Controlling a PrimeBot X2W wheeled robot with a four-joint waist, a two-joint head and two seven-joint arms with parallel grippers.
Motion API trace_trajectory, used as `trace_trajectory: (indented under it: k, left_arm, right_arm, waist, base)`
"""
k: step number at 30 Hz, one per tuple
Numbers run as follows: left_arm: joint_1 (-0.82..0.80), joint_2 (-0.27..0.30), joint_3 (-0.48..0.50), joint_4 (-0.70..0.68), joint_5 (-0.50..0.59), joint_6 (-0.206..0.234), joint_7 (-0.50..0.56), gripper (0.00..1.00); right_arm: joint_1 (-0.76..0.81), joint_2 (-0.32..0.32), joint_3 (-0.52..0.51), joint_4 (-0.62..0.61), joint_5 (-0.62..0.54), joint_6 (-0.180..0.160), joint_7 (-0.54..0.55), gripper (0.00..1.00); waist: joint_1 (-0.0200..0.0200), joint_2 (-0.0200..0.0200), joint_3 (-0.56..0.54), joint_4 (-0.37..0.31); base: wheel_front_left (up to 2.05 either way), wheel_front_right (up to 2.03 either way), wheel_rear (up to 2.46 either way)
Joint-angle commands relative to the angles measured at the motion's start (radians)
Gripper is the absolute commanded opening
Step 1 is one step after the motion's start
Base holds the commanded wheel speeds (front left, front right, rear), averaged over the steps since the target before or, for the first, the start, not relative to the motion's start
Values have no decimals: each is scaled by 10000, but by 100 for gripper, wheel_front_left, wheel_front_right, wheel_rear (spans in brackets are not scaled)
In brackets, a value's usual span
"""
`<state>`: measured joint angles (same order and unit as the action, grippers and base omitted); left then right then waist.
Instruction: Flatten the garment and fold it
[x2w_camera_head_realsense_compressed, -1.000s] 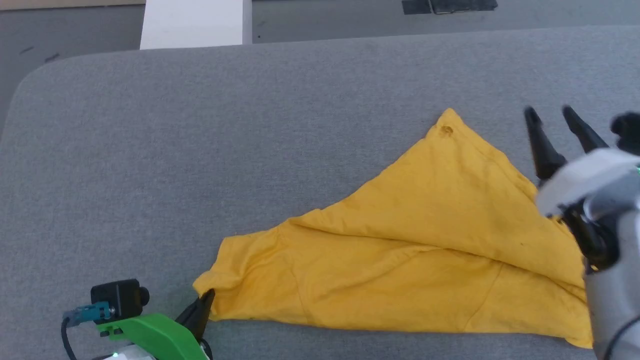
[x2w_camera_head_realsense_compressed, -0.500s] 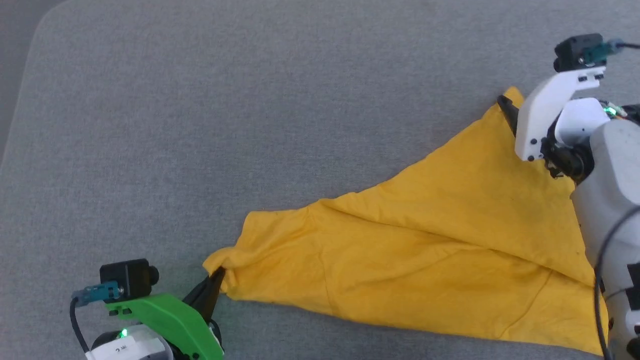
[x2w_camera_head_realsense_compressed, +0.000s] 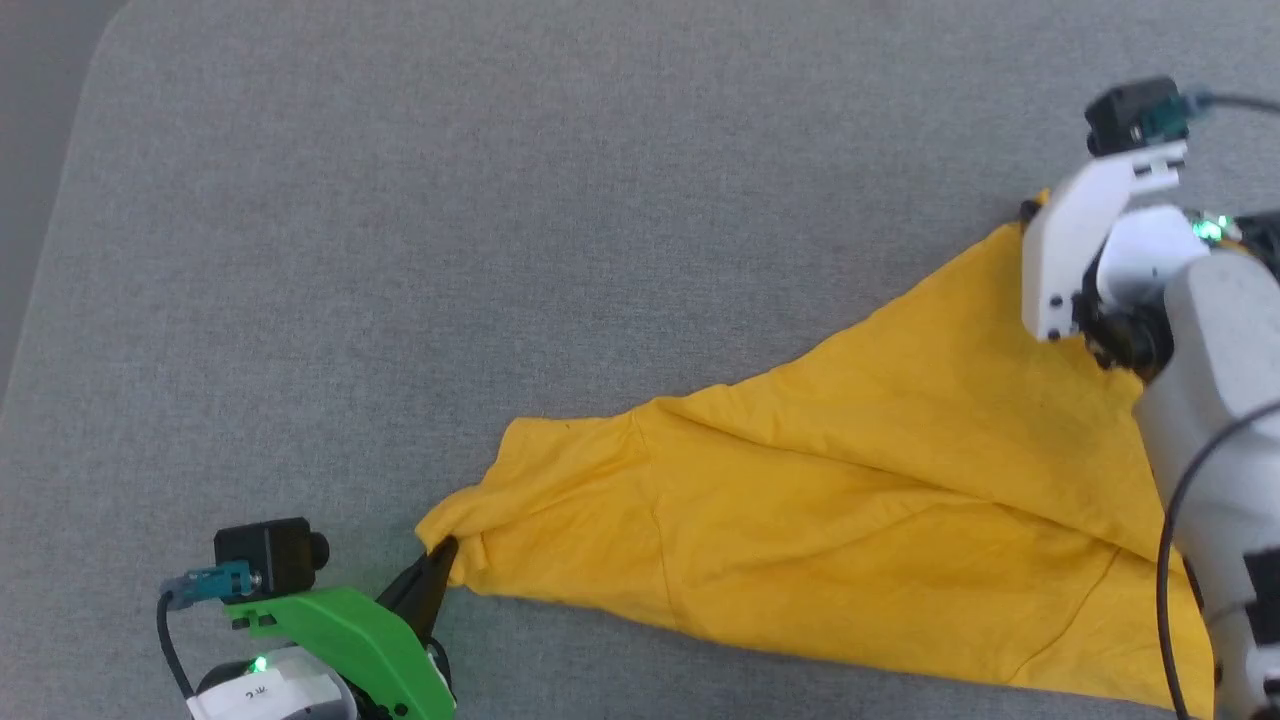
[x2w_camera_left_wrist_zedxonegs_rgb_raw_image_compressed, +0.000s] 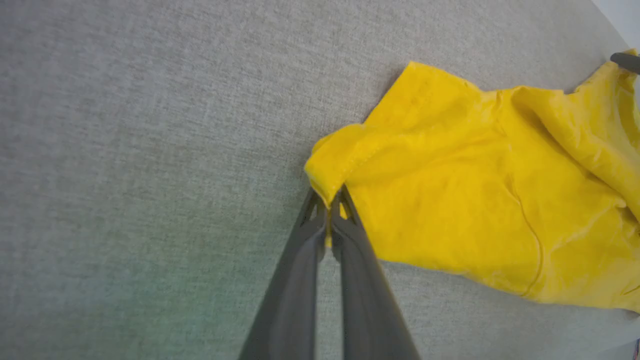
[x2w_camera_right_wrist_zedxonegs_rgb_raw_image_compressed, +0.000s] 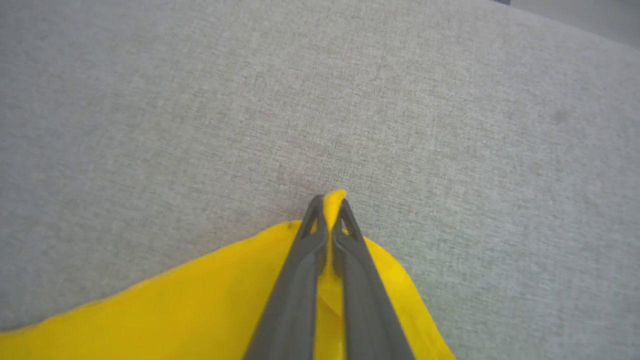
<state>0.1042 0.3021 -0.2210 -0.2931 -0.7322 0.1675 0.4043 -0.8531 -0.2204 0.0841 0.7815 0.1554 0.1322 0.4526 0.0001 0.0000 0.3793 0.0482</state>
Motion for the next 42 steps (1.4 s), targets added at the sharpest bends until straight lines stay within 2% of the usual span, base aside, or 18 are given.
trace_trajectory:
  k: [1,7,12,15,19,24,28,33,37,42]
  left_arm:
    - [-48,-42,-1,59,-59,-35,-75,0]
    - [291,-67,97,171,-123,5,-271,0]
    - [379,52,270,249,153,23,-706,0]
    - [333,85,411,327,317,42,-1042,0]
    - [258,136,569,403,417,-11,-1387,0]
    - [-405,175,699,537,360,-290,-1668,0]
    - [-1845,113,1000,851,106,-477,-1809,0]
    - [-4569,427,1154,1602,135,-684,-1466,0]
    - [-7047,512,1207,2474,292,-630,-1268,0]
    - [-10256,734,1224,3484,989,-398,-1443,0]
  right_arm:
    - [489,-111,-11,-290,206,-15,-431,0]
    - [2718,-390,-249,-2249,1117,-15,-2097,0]
    - [4967,-261,-1183,-4323,1568,-15,-2666,0]
    - [6435,135,-1918,-5723,1592,-15,-2523,0]
    - [7648,618,-2428,-7164,1591,-15,-1911,0]
    - [8088,550,-2759,-8356,1533,-15,-1127,0]
    - [7446,-90,-2533,-8981,1407,-15,-278,0]
    - [5140,-1187,-1879,-8849,1455,-15,682,0]
    - [2905,-1769,-1253,-8141,1491,-15,1148,0]
    - [-197,-1761,-830,-6552,1233,-15,991,0]
  waist:
    - [-1,0,-372,-174]
    - [-1,0,-1290,-610]
    - [-1,0,-1929,-884]
    - [-1,0,-2191,-1051]
    - [-1,0,-2358,-1364]
    - [-1,0,-2356,-1470]
    - [-1,0,-2039,-1542]
    - [-1,0,-1168,-1698]
    - [-1,0,-262,-1851]
    - [-1,0,966,-2043]
  base:
    - [0,0,0]
    - [0,0,0]
    - [0,0,0]
    - [0,0,0]
    - [0,0,0]
    - [0,0,0]
    - [0,0,0]
    - [0,0,0]
    - [0,0,0]
    - [0,0,0]
